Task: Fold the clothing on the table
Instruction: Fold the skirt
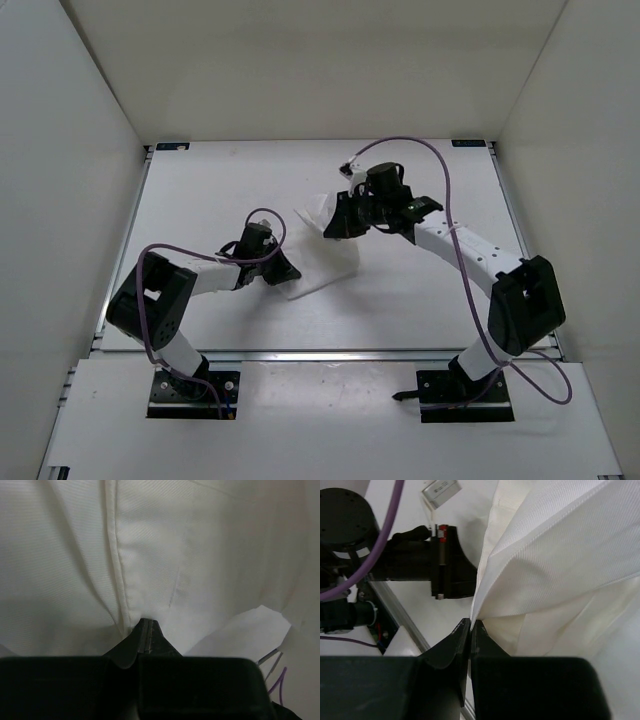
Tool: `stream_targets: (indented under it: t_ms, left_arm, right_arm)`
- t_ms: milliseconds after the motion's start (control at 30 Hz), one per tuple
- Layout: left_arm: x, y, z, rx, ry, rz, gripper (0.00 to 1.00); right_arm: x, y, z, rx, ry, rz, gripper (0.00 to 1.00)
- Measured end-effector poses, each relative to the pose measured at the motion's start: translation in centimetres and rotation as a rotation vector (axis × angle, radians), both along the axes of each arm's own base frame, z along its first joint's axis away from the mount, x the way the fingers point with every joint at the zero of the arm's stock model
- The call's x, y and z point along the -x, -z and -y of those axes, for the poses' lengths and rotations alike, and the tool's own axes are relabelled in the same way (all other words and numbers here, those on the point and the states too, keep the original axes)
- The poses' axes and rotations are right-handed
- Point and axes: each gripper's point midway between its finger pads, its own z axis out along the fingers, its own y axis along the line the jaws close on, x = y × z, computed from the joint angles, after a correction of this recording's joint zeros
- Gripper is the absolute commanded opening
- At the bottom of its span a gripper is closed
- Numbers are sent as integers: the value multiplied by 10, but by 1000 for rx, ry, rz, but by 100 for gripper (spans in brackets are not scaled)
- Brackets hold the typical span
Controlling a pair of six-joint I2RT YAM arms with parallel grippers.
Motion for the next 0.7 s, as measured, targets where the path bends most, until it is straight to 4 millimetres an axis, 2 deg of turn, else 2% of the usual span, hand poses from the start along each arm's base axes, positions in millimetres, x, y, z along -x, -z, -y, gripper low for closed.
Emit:
stream_targets:
  t_ms: [100,267,300,333,367,433,533,633,700]
  left_arm:
    - [-1,-1,2,35,-24,-2,0]
    - [-1,0,2,77,-52,-7,0]
    - [-1,0,1,86,-57,-9,0]
    - [0,0,0,96,-62,-11,0]
    - [0,1,-1,105,-65,-12,0]
    - [1,1,-2,123,-71,-14,0]
    - [1,1,-5,140,-77,-15,0]
    - [2,1,-9,150,-84,-20,0]
    - [3,1,-13,152,-91,-24,0]
  right_arm:
    - [15,6,-20,-41,-32,-30,0]
    - [30,27,-51,-53,-78,-84,0]
    - [34,34,-57,-51,-91,-101,5]
    - [37,40,-62,-48,-99,-122,21]
    - [40,45,-67,-45,-106,-143,31]
    - [43,55,-76,-36,-119,-176,58]
    - [47,58,-80,-24,-127,-188,78]
    - [39,44,-74,-36,-104,-154,79]
    - [27,27,-61,-55,-65,-123,75]
